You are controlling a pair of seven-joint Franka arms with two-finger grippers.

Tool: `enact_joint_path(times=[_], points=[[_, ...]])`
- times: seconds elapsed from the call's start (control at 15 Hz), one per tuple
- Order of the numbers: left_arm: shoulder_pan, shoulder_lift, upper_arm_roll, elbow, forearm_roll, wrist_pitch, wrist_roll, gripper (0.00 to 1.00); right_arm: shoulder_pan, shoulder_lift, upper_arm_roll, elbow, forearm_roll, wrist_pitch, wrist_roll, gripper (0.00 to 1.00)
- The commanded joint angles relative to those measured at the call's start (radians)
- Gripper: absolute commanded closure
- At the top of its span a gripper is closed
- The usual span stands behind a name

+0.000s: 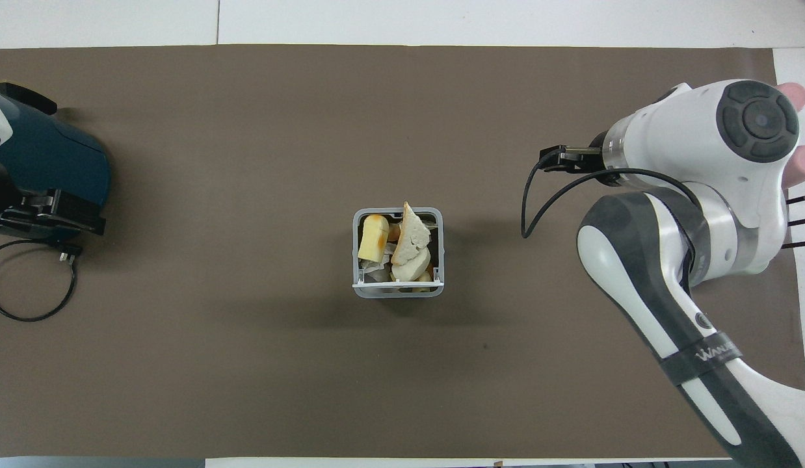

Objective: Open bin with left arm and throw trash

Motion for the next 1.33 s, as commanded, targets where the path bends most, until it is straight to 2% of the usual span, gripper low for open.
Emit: enact_joint_path(times=[0.0, 0.53, 0.87, 1.27], points=[[0.009, -0.008, 0.001, 0.007, -0.007, -0.012, 0.009, 0.00, -0.053, -0.031, 0.016, 0.006, -0.016, -0.056, -0.037, 0.00], [0.009, -0.016, 0.001, -0.004, -0.005, -0.015, 0.007, 0.00, -0.081, -0.146, 0.013, 0.014, -0.016, -0.215, -0.137, 0.00], [0.009, -0.016, -0.001, -0.004, -0.005, -0.013, 0.006, 0.00, -0.127, -0.132, 0.014, 0.172, -0.016, -0.433, -0.148, 0.00], [0.009, -0.019, 0.001, -0.013, -0.005, -0.013, 0.004, 0.00, -0.131, -0.138, 0.011, 0.224, -0.041, -0.583, -0.145, 0.00]])
